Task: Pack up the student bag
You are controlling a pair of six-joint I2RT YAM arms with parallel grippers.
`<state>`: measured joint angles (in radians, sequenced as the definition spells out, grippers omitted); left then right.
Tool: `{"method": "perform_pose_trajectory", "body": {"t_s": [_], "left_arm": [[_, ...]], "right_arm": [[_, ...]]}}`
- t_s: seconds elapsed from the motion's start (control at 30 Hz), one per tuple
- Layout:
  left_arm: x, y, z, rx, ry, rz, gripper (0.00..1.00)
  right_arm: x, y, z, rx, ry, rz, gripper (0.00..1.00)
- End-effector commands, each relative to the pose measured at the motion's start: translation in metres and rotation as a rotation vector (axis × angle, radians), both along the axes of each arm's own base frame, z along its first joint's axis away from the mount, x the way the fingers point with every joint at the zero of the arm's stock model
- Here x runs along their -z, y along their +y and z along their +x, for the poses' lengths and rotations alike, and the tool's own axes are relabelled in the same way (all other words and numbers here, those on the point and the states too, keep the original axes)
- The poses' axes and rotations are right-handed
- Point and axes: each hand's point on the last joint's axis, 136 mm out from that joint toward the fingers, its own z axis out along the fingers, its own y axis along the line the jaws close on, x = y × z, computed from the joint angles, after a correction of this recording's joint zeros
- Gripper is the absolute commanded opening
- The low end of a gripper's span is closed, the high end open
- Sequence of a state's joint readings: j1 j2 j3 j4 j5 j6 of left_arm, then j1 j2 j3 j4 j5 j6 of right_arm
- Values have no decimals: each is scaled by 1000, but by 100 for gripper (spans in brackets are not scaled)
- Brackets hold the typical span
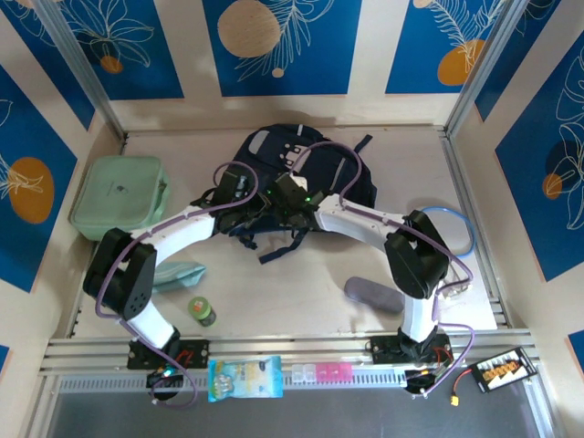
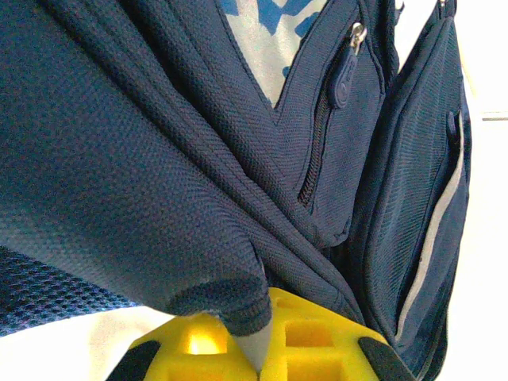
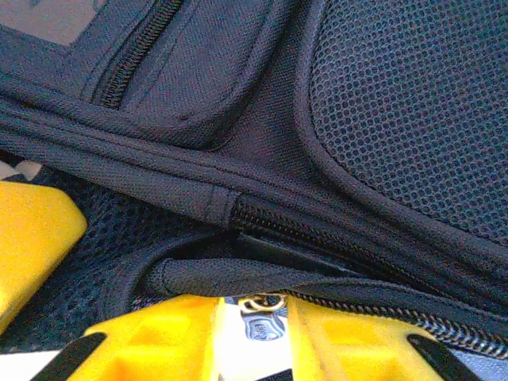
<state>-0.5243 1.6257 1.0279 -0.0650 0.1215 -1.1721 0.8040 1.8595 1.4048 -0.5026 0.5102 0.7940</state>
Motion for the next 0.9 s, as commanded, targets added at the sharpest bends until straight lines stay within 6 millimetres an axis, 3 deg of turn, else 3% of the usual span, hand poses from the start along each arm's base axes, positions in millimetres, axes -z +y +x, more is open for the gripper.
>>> {"method": "perform_pose_trajectory", "body": {"t_s": [0.0,0.3,0.73,0.87], "left_arm": [[-42,-23,3,76,-97,-86,0],[-39,-20,3,77,-100,-64,0],[-36,-17,6,65,-101,-51,0],[-34,-17,5,67,-96,-47,0]], "right_arm": [[8,-18,13,74,-28,-84,22],[17,-43,-2,117,-9,-132,19],[14,-52,-13,131,-47,-67,18],[15,-45,-14,83,-66,-46,21]]}}
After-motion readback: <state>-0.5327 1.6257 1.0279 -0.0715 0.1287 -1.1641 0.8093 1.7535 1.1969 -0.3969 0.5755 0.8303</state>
